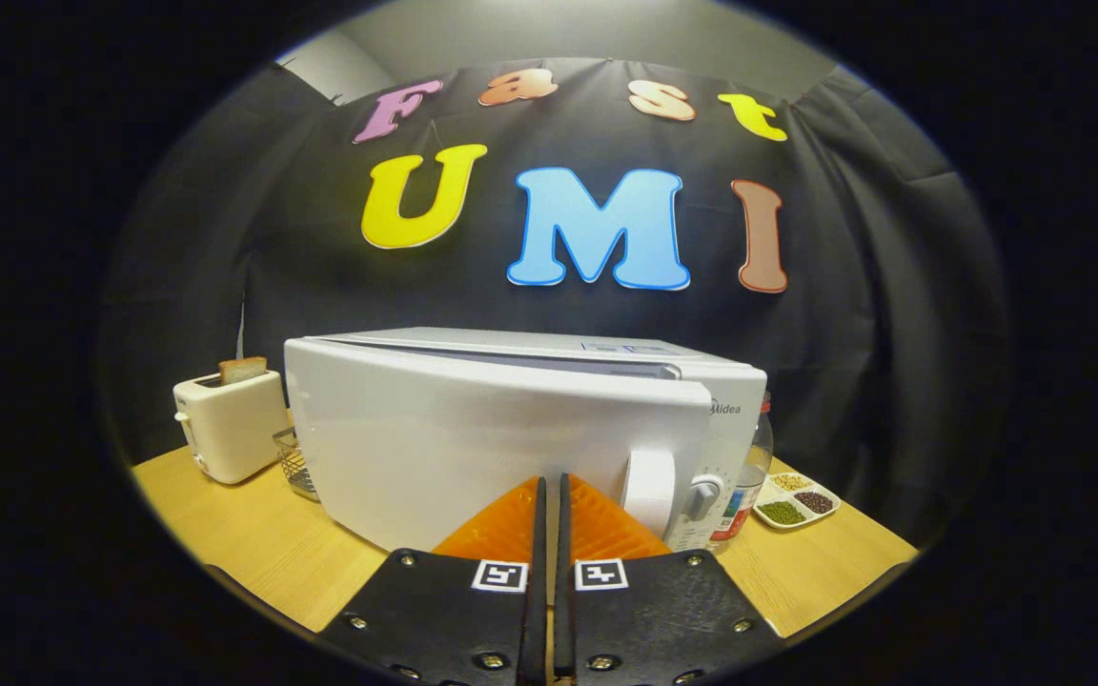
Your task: Open the microwave, put the food inside, and close the microwave door.
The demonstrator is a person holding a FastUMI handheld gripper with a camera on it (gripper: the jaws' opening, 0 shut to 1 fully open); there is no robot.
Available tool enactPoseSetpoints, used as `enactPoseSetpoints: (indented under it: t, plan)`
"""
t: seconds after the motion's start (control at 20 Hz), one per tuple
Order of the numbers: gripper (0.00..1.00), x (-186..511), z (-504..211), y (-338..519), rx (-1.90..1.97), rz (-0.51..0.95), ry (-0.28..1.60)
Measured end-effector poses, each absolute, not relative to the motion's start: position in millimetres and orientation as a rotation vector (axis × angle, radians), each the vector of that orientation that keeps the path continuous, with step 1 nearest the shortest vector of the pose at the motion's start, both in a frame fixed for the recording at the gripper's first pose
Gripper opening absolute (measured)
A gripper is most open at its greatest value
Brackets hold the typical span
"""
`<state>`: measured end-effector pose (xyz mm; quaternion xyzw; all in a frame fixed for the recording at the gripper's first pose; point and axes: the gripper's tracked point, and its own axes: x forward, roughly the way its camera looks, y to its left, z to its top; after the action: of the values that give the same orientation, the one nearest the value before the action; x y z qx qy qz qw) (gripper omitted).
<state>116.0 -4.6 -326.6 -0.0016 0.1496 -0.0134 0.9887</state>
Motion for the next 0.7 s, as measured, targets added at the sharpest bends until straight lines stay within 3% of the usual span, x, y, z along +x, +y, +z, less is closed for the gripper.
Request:
enactPoseSetpoints:
  t: [0.4,0.5,0.7]
  plan:
    - [0.04,150,-340,-13,0.011,-0.062,0.346]
    - [0.11,154,-341,-14,-0.020,-0.070,0.334]
    - [0.13,159,-349,-17,-0.014,-0.083,0.366]
